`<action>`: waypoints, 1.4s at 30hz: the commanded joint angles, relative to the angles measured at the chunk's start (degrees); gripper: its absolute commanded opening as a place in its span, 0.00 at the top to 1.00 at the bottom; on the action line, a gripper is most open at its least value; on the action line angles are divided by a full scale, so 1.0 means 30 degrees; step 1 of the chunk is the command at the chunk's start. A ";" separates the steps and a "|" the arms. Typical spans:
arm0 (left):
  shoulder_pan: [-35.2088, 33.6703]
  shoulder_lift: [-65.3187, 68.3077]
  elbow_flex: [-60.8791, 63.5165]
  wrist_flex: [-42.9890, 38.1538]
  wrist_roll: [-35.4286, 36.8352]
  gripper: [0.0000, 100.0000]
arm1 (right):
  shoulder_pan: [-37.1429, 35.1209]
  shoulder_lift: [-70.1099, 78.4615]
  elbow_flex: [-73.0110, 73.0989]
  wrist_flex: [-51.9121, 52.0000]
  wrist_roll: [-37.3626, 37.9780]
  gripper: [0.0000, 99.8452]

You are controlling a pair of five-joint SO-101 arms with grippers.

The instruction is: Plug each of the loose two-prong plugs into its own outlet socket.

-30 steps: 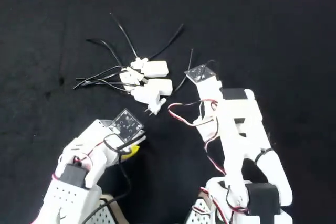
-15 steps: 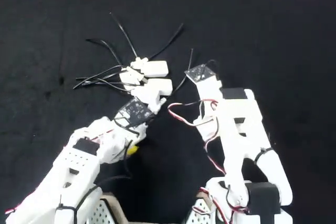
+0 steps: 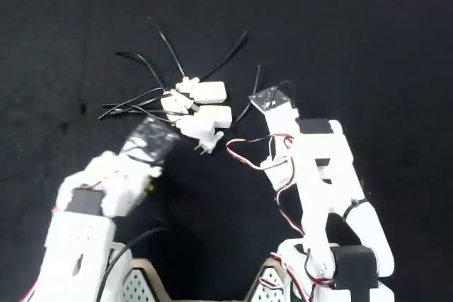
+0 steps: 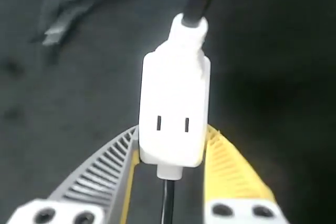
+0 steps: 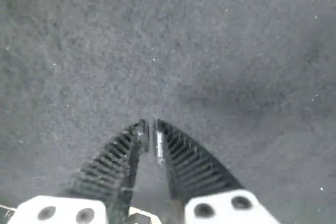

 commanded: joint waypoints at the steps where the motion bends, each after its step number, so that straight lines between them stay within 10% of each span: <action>1: -0.3238 -0.1026 -0.0982 -0.0557 -0.3516 0.96 | 0.0147 0.0073 -0.0337 -0.0205 -0.0147 0.99; 10: -0.6960 0.6300 0.1070 -1.0901 -0.5802 0.96 | 0.0117 0.0015 0.0513 -0.1377 -0.0176 0.99; 16: -0.8542 1.5385 -0.4000 -1.1868 -0.4366 0.95 | 0.0088 -0.0015 0.0571 -0.1495 -0.0996 0.99; 22: -1.0886 2.0132 -0.8454 -0.8674 -0.1993 0.66 | -0.0821 0.0073 0.0571 -0.1407 -0.1084 0.99; 31: -1.0505 1.4300 -1.3084 0.1612 -0.0938 0.65 | -0.0821 0.0103 0.0571 -0.1377 -0.1084 0.99; 36: -0.7399 1.0081 -1.4960 0.6271 -0.0879 0.65 | -0.0821 0.0103 0.0571 -0.1377 -0.1084 0.99; 42: -0.0161 0.9817 -1.2645 0.1934 -0.1026 0.65 | -0.0879 0.0103 0.0601 -0.0352 0.0000 0.99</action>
